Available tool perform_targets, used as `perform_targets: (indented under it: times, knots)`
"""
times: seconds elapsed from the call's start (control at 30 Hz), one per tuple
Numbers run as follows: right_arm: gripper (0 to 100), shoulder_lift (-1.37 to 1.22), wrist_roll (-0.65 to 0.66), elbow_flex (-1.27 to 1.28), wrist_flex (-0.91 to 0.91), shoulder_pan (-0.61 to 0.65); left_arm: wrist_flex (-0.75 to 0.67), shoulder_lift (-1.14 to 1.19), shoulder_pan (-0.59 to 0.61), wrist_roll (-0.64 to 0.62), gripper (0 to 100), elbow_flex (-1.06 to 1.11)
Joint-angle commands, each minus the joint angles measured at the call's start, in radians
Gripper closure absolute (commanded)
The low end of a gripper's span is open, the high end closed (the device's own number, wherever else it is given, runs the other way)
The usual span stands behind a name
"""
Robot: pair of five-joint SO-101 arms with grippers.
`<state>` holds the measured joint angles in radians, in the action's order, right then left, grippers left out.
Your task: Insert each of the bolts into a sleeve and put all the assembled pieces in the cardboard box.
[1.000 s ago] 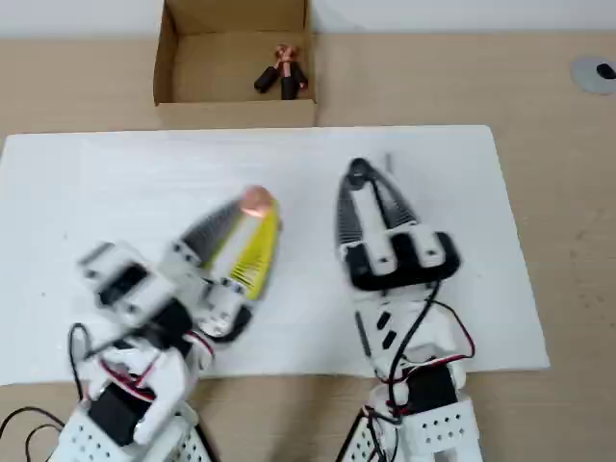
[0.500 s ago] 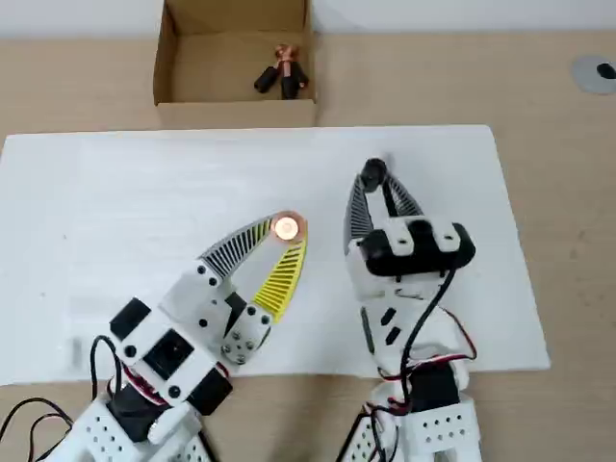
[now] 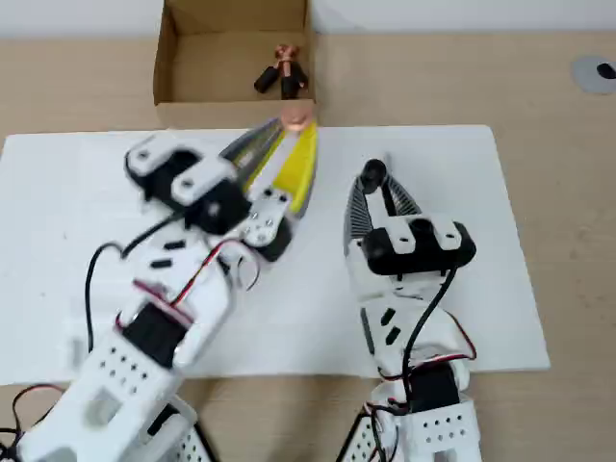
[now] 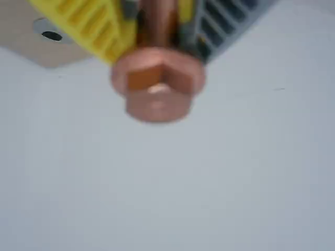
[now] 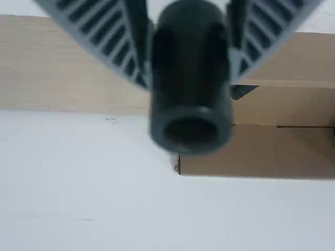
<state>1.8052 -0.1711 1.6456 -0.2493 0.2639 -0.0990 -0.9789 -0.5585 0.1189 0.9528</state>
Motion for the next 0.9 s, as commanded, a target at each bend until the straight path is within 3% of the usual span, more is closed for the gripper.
perform_targets:
  times: [0.0,0.37,0.87]
  knots:
    - [98.9,0.113,-0.005,-0.042,0.000,0.002,-0.018,0.081,-0.040,-0.009,99,-0.089]
    - [98.9,0.113,-0.003,-0.067,0.000,0.033,0.058,0.311,-0.066,-0.014,99,-0.244]
    - [98.9,0.113,0.038,-0.059,-0.002,0.033,0.063,0.335,-0.104,0.031,99,-0.307]
